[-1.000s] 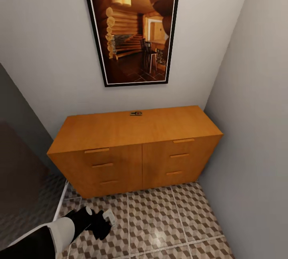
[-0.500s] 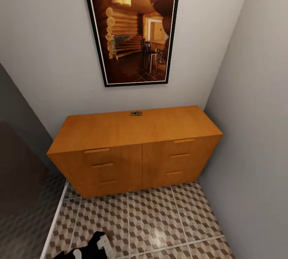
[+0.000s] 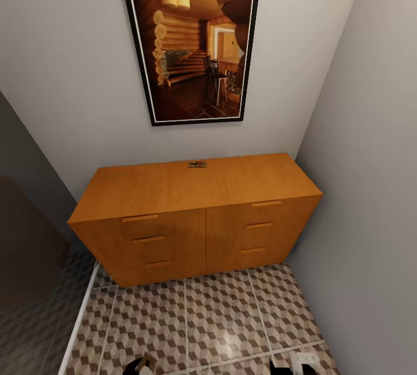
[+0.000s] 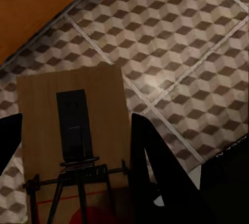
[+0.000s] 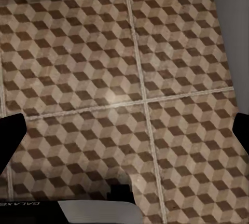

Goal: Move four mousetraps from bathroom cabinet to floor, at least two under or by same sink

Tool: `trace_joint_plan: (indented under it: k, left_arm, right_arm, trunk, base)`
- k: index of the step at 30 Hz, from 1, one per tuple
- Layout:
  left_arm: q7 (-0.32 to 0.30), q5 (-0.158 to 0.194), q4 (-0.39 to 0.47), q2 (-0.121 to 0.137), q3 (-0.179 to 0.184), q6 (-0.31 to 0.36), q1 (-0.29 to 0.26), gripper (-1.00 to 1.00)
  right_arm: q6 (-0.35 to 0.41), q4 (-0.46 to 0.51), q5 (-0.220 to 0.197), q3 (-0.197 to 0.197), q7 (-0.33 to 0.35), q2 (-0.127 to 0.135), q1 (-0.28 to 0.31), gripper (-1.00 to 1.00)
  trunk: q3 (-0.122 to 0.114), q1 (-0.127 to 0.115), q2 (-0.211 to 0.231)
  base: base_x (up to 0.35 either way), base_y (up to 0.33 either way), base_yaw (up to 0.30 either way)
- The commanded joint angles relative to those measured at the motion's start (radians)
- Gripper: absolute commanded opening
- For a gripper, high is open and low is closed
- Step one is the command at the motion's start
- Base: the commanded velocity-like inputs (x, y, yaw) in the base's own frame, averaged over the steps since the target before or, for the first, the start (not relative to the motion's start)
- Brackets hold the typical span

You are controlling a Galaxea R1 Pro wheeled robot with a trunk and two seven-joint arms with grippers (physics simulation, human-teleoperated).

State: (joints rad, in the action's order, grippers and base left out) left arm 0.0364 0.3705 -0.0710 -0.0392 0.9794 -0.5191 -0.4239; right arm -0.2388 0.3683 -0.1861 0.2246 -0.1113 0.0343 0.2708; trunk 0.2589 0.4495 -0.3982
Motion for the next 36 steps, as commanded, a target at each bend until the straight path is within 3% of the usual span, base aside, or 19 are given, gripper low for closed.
trace_joint_plan:
  k: [1, 5, 8, 12, 19, 21, 25, 27, 31, 36]
  left_arm:
    - [0.043, 0.056, -0.004, -0.005, 0.009, -0.009, 0.001, -1.00]
    - [0.180, 0.324, -0.004, -0.017, 0.009, -0.039, 0.004, -1.00]
    - [0.218, 0.439, -0.004, -0.018, 0.009, -0.098, 0.005, -1.00]
    - [0.232, 0.490, -0.004, -0.014, 0.009, -0.146, 0.005, -1.00]
    - [0.237, 0.520, -0.003, -0.002, 0.007, -0.167, 0.005, -1.00]
    - [0.237, 0.543, -0.003, 0.004, 0.007, -0.170, 0.005, -1.00]
    - [0.231, 0.650, -0.003, 0.014, 0.007, -0.221, 0.005, -1.00]
    - [0.227, 0.683, -0.003, 0.015, 0.008, -0.249, 0.005, -1.00]
    - [0.204, 0.695, -0.003, 0.015, 0.008, -0.258, 0.005, -1.00]
    - [0.085, 0.700, -0.004, 0.016, 0.008, -0.251, 0.005, -1.00]
  right_arm:
    - [0.000, 0.006, -0.009, 0.008, -0.005, 0.001, 0.001, 1.00]
    - [0.005, 0.015, -0.008, 0.009, -0.006, 0.002, 0.001, 1.00]
    - [0.005, 0.017, -0.007, 0.009, -0.006, 0.002, 0.002, 1.00]
    - [0.003, 0.022, -0.007, 0.009, -0.006, 0.004, 0.002, 1.00]
    - [-0.006, 0.031, -0.008, 0.014, -0.002, 0.027, 0.002, 1.00]
    - [-0.008, 0.032, -0.008, 0.015, -0.001, 0.030, 0.002, 1.00]
    - [-0.072, 0.024, -0.008, 0.017, 0.002, 0.033, 0.001, 1.00]
    - [-0.129, 0.018, -0.008, 0.018, 0.002, 0.033, 0.002, 1.00]
    - [-0.157, 0.016, -0.009, 0.018, 0.003, 0.033, 0.002, 1.00]
    - [-0.164, 0.015, -0.009, 0.019, 0.004, 0.033, 0.002, 1.00]
  trunk:
    - [0.002, 0.001, -0.002]
    - [0.002, 0.001, -0.002]
    - [0.002, 0.001, -0.002]
    - [0.002, 0.001, -0.002]
    - [0.002, 0.001, -0.002]
    - [0.002, 0.001, -0.002]
    - [0.002, 0.001, -0.002]
    - [0.002, 0.001, -0.002]
    - [0.002, 0.001, -0.002]
    - [0.002, 0.001, -0.002]
  base:
    - [0.000, 0.000, 0.000]
    - [0.000, 0.000, 0.000]
    - [0.000, 0.000, 0.000]
    - [0.000, 0.000, 0.000]
    - [0.000, 0.000, 0.000]
    - [0.000, 0.000, 0.000]
    - [0.000, 0.000, 0.000]
    - [0.000, 0.000, 0.000]
    - [0.000, 0.000, 0.000]
    - [0.000, 0.000, 0.000]
